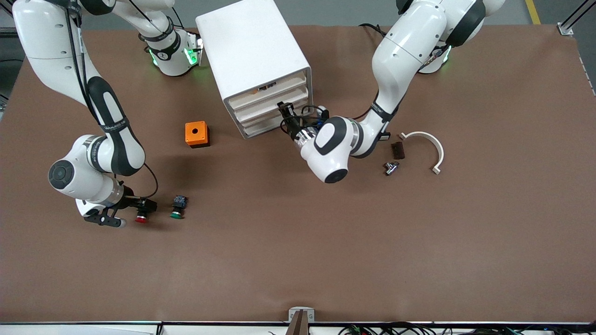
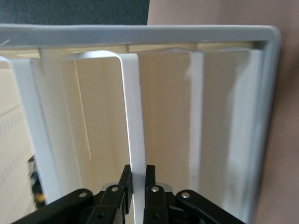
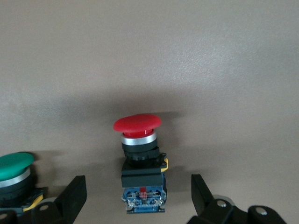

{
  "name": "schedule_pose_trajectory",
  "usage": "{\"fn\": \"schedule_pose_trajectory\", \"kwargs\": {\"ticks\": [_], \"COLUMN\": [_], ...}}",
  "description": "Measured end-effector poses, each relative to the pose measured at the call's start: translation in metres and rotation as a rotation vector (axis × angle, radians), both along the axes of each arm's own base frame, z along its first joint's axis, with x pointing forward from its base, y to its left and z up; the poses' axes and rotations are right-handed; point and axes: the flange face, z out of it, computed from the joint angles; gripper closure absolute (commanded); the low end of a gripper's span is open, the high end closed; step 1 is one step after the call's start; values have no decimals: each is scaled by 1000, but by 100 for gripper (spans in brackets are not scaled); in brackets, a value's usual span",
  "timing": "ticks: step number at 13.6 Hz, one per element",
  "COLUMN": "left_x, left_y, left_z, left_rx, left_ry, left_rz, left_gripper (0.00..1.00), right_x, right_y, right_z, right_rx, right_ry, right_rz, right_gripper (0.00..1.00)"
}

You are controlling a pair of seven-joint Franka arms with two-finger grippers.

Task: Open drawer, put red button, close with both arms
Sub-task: 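Pull the drawer open with the left gripper while the right gripper grasps the button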

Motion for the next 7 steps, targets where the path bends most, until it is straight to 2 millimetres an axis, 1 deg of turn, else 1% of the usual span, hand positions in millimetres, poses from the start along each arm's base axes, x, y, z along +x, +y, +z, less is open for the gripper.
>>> {"fn": "schedule_pose_trajectory", "kwargs": {"ticks": [1, 2, 3, 4, 5, 6, 7], "left_x": [20, 39, 57, 72, 84, 95, 103], "left_y": [14, 31, 47, 62, 73, 81, 87], "left_z": [4, 7, 9, 10, 11, 14, 16], "left_rx": [-17, -32, -49, -66, -79, -84, -89], "left_ry": [-21, -42, -65, -91, -115, -136, -154], "left_rz": [29, 60, 90, 117, 143, 166, 185], "left_gripper": [99, 99, 96, 96, 92, 68, 27], "right_x": [0, 0, 0, 0, -1, -1, -1], "right_y": [1, 1, 1, 1, 2, 2, 2], "right_z": [-1, -1, -1, -1, -1, -1, -1], "right_rx": [0, 0, 0, 0, 1, 1, 1], "right_ry": [1, 1, 2, 4, 5, 6, 6], "right_rz": [0, -2, -2, -2, -2, -1, -1], "right_gripper": [20, 41, 64, 82, 96, 99, 100]}}
